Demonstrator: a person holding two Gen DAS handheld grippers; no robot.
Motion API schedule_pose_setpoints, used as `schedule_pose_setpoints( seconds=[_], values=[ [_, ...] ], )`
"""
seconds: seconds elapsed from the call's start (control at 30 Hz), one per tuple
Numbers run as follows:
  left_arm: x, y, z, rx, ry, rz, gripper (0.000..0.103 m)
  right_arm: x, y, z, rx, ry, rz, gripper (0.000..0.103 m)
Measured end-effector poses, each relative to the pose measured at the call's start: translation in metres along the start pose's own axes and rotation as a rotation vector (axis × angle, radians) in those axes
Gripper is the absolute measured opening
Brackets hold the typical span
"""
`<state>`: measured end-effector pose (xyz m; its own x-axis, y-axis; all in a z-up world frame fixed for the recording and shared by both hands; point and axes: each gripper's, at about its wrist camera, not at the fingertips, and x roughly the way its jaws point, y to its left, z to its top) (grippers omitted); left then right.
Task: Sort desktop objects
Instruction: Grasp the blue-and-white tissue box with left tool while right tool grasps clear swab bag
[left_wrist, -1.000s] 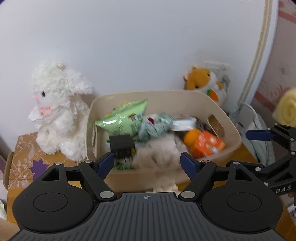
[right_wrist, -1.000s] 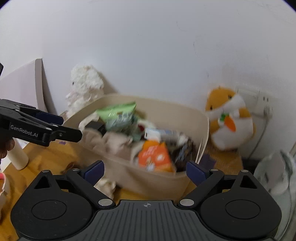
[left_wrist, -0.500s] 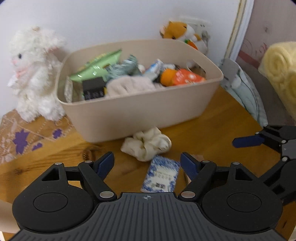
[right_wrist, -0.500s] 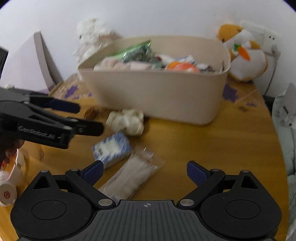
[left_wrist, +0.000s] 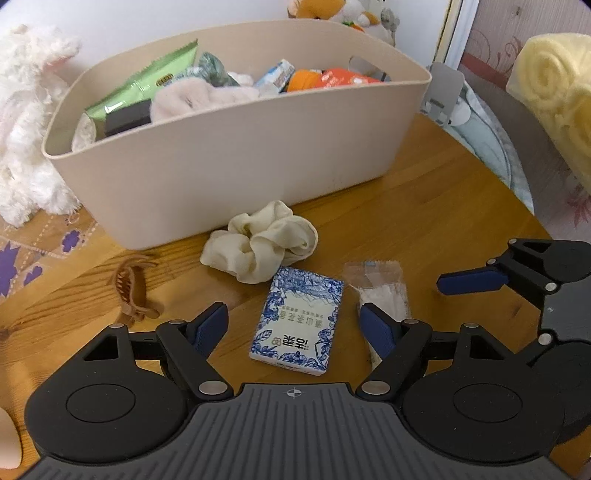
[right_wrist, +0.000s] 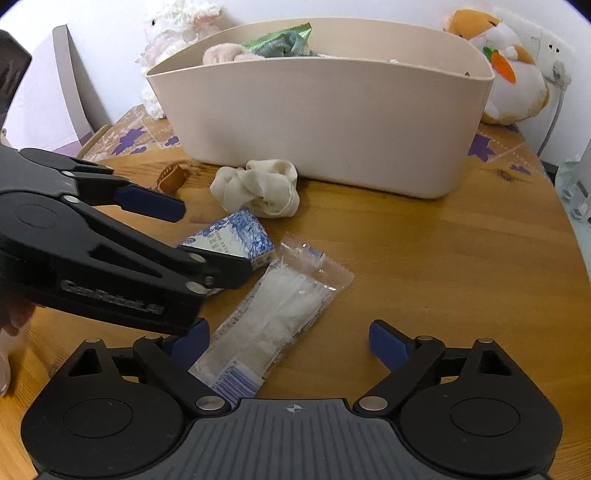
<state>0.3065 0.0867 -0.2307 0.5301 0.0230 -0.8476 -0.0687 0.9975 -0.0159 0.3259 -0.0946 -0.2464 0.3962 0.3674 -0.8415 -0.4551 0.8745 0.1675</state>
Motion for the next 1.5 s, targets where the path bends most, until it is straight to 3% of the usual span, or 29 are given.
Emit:
schedule_pose_setpoints(
  seconds=[0.1, 0.43, 0.6, 0.77, 0.83, 1.17, 1.5],
  values=[
    [0.007, -0.002, -0.003, 0.019, -0.004, 0.018, 0.074, 0.001, 0.001, -0.001, -0.016, -0.001, 0.004, 0.088],
    [0.015, 0.002, -0.008, -0.002, 0.038, 0.023, 0.059, 0.005, 0.005, 0.003, -0.065, -0.008, -0.015, 0.089],
    [0.016, -0.001, -0.009, -0.011, 0.02, 0.033, 0.052, 0.003, 0.007, 0.0, -0.098, -0.026, -0.053, 0.068],
    [0.015, -0.008, -0.011, 0.007, 0.015, 0.036, 0.049, -0.004, -0.005, -0.002, -0.103, -0.039, -0.066, 0.038],
    [0.013, -0.009, -0.013, 0.003, 0.012, 0.045, 0.049, -0.007, -0.011, -0.002, -0.094, -0.037, -0.064, 0.031],
    [-0.004, -0.011, -0.022, -0.019, -0.005, 0.045, 0.048, -0.019, -0.026, -0.008, -0.064, -0.021, -0.017, 0.027],
    [-0.047, -0.007, -0.022, -0.036, -0.096, 0.057, 0.048, -0.063, -0.029, -0.001, -0.154, -0.117, 0.045, 0.026]
  ],
)
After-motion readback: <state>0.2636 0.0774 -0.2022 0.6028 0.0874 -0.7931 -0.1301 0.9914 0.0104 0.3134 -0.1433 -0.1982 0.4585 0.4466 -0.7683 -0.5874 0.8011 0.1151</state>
